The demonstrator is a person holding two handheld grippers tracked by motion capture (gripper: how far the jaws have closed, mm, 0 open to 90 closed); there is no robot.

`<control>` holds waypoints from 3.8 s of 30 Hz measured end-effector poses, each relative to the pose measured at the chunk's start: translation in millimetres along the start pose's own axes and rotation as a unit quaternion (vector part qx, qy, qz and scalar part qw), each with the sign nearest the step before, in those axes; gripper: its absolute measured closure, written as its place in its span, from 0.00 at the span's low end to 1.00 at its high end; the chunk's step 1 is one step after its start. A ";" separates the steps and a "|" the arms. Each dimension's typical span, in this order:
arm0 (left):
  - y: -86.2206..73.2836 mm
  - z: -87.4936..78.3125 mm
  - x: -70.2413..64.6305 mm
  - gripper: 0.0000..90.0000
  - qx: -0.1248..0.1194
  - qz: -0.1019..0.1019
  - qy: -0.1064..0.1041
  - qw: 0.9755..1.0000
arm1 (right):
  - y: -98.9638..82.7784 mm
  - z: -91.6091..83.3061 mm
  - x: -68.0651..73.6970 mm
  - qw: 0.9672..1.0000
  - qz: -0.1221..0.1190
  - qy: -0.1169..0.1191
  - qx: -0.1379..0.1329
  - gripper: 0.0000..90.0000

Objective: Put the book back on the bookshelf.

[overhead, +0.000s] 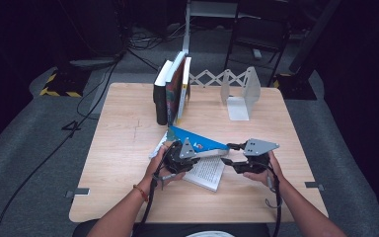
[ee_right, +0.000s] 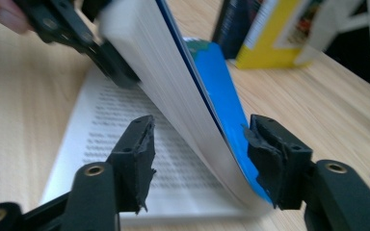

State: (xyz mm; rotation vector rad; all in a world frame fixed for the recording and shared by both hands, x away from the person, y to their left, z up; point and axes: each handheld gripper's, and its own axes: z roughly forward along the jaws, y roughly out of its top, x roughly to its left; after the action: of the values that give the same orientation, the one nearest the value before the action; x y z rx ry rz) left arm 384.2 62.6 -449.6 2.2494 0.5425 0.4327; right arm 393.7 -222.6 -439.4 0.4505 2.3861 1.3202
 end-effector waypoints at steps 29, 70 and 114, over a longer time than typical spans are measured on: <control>11.5 -47.5 26.0 0.84 -0.123 -0.076 -0.014 0.989 | -44.0 28.1 -29.4 0.994 0.080 0.057 0.040 0.44; 20.9 -50.7 -4.5 0.80 -0.164 -0.085 -0.067 0.981 | 36.7 -31.9 -18.8 0.994 0.037 -0.036 -0.097 0.52; 27.2 -23.3 -4.9 0.70 -0.214 -0.069 -0.115 0.968 | 55.4 -37.4 -21.8 0.994 0.029 -0.040 -0.097 0.59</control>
State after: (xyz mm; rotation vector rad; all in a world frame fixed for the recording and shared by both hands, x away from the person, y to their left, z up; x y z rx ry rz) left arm 376.0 57.5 -414.7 1.8023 0.4329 0.1910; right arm 400.5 -231.7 -369.9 0.5095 2.1691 1.5142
